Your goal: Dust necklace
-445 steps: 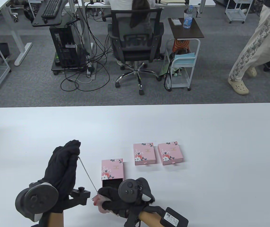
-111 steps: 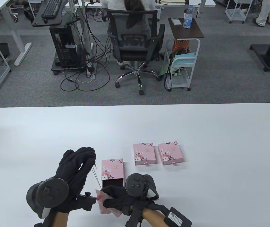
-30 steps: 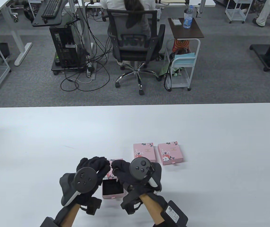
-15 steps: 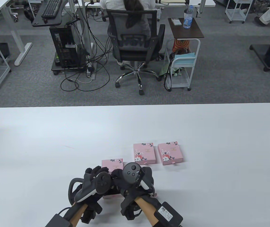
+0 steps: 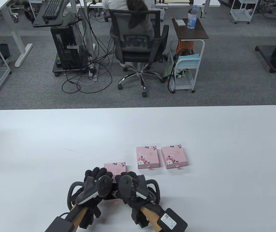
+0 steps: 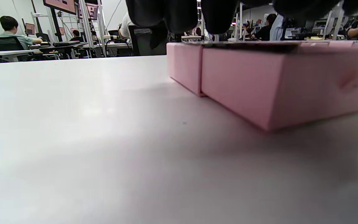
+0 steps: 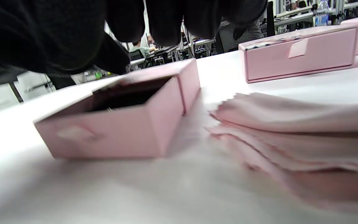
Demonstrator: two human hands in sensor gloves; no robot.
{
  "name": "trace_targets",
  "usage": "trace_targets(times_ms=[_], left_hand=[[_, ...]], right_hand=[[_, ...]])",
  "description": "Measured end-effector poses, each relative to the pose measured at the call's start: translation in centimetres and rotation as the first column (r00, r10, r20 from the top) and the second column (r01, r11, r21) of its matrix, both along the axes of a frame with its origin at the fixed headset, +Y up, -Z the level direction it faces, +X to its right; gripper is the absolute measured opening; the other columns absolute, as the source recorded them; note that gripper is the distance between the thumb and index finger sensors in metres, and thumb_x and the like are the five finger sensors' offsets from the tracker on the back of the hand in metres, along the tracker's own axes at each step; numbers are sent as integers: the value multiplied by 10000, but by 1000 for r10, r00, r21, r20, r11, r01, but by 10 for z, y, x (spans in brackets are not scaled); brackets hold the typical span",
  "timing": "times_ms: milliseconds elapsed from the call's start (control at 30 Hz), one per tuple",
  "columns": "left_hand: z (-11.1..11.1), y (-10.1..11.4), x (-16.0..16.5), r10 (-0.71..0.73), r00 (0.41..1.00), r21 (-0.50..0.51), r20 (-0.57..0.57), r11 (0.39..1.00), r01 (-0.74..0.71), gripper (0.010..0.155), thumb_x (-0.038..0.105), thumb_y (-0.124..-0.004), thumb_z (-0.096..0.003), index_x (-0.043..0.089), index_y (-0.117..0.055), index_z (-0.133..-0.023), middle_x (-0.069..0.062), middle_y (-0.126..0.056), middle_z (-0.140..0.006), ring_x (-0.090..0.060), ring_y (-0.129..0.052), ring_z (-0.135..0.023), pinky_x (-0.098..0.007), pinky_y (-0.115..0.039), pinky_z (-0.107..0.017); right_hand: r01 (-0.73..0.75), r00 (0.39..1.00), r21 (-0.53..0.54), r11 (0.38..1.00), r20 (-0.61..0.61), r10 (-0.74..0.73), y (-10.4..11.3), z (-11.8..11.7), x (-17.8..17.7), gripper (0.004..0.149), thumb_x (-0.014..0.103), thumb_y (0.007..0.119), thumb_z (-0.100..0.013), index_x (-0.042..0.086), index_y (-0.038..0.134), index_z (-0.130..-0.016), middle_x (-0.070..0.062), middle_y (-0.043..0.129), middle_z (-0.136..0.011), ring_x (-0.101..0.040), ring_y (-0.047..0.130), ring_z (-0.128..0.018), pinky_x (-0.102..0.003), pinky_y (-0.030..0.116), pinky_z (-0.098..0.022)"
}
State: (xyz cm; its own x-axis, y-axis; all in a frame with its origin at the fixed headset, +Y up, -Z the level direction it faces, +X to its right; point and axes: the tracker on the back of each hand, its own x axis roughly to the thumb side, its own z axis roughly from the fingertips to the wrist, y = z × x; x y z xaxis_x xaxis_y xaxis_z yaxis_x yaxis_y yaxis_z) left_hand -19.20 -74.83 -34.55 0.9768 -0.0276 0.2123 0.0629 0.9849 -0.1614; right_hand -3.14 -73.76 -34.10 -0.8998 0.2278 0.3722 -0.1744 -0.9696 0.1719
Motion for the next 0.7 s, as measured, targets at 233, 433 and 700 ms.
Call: trace_targets(times_ms=[233, 433, 700], left_hand=[[-2, -8, -4, -45, 999, -30, 13, 999, 45, 610, 424, -474, -573, 335, -401, -1171, -44, -413, -1291, -365, -420, -1197, -526, -280, -849], [-5, -8, -7, -13, 1000, -66, 9, 998, 13, 610, 422, -475, -572, 328, -398, -1170, -44, -422, -1287, -361, -425, -1197, -524, -281, -849], [-9, -5, -13, 62, 998, -117, -7, 991, -63, 599, 416, -488, -569, 341, -435, -1161, -35, -445, -1280, -349, -441, -1196, -519, -296, -849]], right_hand=[[-81, 996, -64, 995, -44, 79, -16, 1, -3, 861, 532, 788, -418, 305, 333, -1113, -91, 197, -1232, -418, 167, -1144, -572, 273, -844], [-125, 992, -44, 991, -31, 124, -24, 2, -7, 863, 515, 790, -425, 316, 302, -1108, -73, 163, -1228, -396, 132, -1148, -562, 252, -851], [-140, 990, -24, 990, 11, 141, -23, -5, -16, 882, 532, 795, -411, 321, 299, -1109, -71, 161, -1229, -394, 138, -1152, -558, 252, -855]])
